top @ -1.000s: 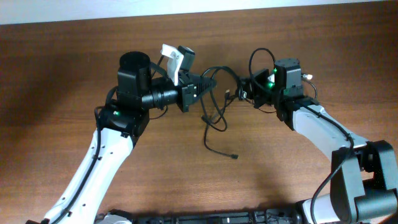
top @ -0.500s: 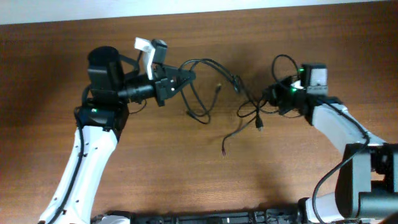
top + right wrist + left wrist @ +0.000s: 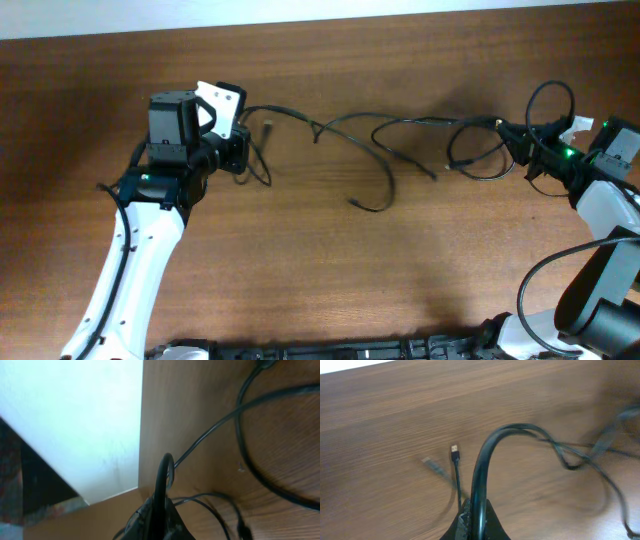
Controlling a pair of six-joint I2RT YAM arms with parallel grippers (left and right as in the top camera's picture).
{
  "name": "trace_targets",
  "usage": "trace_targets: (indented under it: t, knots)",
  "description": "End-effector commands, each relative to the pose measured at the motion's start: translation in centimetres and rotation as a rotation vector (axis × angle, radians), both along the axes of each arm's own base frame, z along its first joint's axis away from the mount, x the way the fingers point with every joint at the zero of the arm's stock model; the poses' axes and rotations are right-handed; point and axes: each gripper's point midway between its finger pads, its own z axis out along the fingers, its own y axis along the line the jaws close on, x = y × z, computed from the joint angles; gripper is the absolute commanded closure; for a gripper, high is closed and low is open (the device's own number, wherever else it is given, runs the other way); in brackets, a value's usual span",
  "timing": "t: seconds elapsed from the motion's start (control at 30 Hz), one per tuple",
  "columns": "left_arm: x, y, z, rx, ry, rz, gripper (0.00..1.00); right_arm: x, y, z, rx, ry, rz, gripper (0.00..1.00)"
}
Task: Untangle cables
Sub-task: 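Pull both grippers apart, stretching a black cable across the table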
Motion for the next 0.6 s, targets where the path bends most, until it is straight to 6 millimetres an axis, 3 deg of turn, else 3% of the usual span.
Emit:
trace_targets:
  t: [0.0, 0.1, 0.17, 0.27, 0.33, 0.37, 0.4, 0.43, 0.47, 0.5, 0.53, 0.57]
  knots:
    - [0.9, 5.1, 0.3, 0.155, -0.026, 0.247, 1.0, -0.2, 0.6, 0.7, -0.022, -0.073, 0.07, 0.96]
    - [0.8, 5.7, 0.2, 0.159, -0.018, 0.292, 1.0, -0.6, 1.4, 1.4, -0.051, -0.154, 0.145, 0.96]
    - [0.4, 7.6, 0.0, 0.136, -0.001, 0.471, 1.0, -0.7, 1.5, 1.4, -0.076, -0.179, 0.166, 0.96]
    - [0.4, 7.7, 0.1, 0.062, 0.006, 0.549, 1.0, -0.8, 1.4, 0.9, -0.127, -0.188, 0.177, 0.95]
    - [0.6, 7.7, 0.2, 0.004, 0.004, 0.597, 1.0, -1.0, 1.3, 0.2, -0.159, -0.168, 0.174, 0.88]
    - [0.7, 7.7, 0.3, -0.037, 0.002, 0.632, 0.76, -1.2, 1.6, -0.4, -0.18, -0.151, 0.187, 0.73]
    - [0.7, 7.7, 0.4, -0.038, 0.0, 0.632, 0.57, -1.4, 2.0, -1.0, -0.2, -0.133, 0.2, 0.65]
    - [0.8, 7.7, 0.4, -0.039, -0.001, 0.632, 0.51, -1.6, 2.5, -1.8, -0.228, -0.101, 0.216, 0.61]
    - [0.8, 7.6, 0.4, -0.04, -0.004, 0.631, 0.25, -2.0, 3.1, -2.9, -0.26, -0.057, 0.236, 0.57]
    - [0.8, 7.7, 0.4, -0.04, -0.004, 0.631, 0.09, -2.2, 3.6, -3.6, -0.288, -0.026, 0.251, 0.56]
    - [0.8, 7.7, 0.4, -0.04, -0.003, 0.631, 0.01, -2.5, 4.4, -4.5, -0.322, 0.018, 0.274, 0.55]
    - [0.8, 7.7, 0.4, -0.04, -0.003, 0.631, 0.01, -2.7, 5.2, -5.0, -0.346, 0.035, 0.301, 0.55]
